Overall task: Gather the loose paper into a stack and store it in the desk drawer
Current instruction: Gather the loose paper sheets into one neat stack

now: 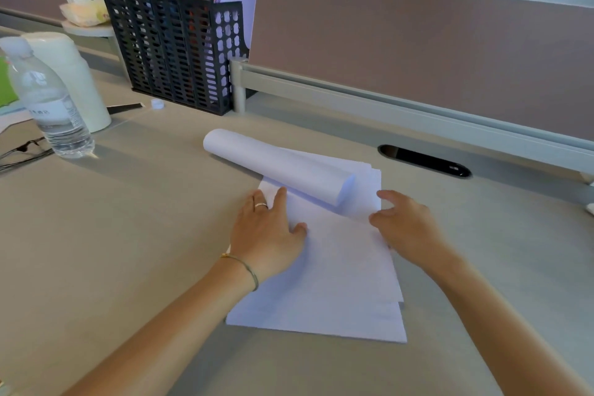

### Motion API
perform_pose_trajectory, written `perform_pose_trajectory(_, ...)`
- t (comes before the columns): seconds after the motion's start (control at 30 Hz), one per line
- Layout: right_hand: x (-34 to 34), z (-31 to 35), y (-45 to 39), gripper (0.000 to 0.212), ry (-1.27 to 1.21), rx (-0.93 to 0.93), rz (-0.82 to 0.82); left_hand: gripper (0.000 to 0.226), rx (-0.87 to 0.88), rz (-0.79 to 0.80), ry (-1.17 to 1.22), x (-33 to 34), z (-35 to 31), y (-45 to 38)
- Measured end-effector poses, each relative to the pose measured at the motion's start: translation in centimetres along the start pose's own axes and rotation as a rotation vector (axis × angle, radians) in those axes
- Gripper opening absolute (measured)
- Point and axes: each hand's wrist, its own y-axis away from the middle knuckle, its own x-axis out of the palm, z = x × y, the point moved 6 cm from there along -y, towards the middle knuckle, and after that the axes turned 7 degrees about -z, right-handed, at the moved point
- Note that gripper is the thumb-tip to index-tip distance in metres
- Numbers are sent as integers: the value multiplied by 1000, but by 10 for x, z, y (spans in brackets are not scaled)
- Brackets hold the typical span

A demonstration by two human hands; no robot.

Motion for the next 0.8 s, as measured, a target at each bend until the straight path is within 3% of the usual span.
perform_pose_trajectory(0.1,-5,-4,2,34,204,-54,-48,74,73,-48,-86,-2,-10,9)
perform_pose_trajectory(0.17,-4,7,1,43,211,-46,-103,71,122,-88,-137,3,-21,19)
perform_pose_trajectory(0.3,1,16,-10,41,-505,225,-119,78,132,-133,-181,14,-22,25)
perform_pose_trajectory(0.37,4,15,-17,51,-833,332,-106,80,128,-140,-193,17,-19,26)
perform_pose_trajectory(0.43,5,21,-24,52,-959,366,-81,80,122,-140,-177,19,-21,27)
perform_pose_trajectory(0.5,8,32,-27,29,-962,347,-73,75,121,-118,-121,18,-21,26)
perform_pose_trajectory(0.53,8,36,-28,20,-961,321,-88,71,120,-113,-60,18,-19,23)
perform_pose_trajectory(0.6,-5,42,-27,36,-971,216,-191,61,92,-125,186,11,-10,21)
perform_pose_trajectory(0.63,-19,44,-24,42,-971,117,-283,56,50,-129,380,7,-3,19)
perform_pose_trajectory(0.7,-56,51,-7,35,-919,-136,-487,46,-69,-151,762,-5,8,15)
perform_pose_trajectory(0.8,-116,74,41,20,-637,-518,-763,34,-234,-230,1101,-23,22,6)
